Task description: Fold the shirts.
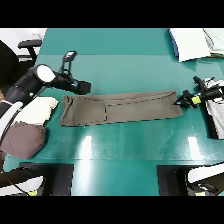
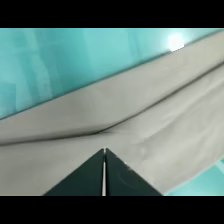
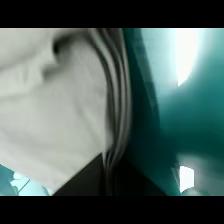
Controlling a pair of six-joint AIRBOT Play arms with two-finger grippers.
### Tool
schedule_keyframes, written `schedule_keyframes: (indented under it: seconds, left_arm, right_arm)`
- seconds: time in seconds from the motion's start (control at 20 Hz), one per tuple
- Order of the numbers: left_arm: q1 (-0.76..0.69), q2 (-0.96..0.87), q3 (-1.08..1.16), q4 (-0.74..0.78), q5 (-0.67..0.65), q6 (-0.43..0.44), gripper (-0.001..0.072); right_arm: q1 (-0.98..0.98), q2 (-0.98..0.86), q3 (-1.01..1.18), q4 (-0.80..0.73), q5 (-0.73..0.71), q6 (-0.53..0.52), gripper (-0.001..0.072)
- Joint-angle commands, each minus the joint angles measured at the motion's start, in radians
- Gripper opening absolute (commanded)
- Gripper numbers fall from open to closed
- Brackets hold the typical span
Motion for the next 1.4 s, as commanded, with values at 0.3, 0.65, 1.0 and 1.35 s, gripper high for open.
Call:
schedule_keyframes:
  seconds: [0.3, 0.65, 1.0, 1.35]
  left_arm:
    - [-0.197, -0.311, 0.177, -0.107, 0.058, -0.023, 0.0024]
    - [-0.286, -0.496, 0.357, -0.123, 0.05, -0.024, 0.0024]
    - [-0.286, -0.519, 0.374, -0.105, 0.027, -0.053, 0.0024]
    - [-0.011, -0.201, 0.376, 0.082, -0.109, -0.041, 0.0025]
  right_arm:
    - [0.117, 0.223, 0.201, 0.146, 0.091, -0.01, 0.0014]
    - [0.33, 0.336, 0.39, 0.237, 0.073, 0.056, 0.0014]
    - [0.516, 0.331, 0.472, 0.239, 0.02, 0.08, 0.0014]
    - [0.75, 0.217, 0.558, 0.273, -0.055, 0.08, 0.0015]
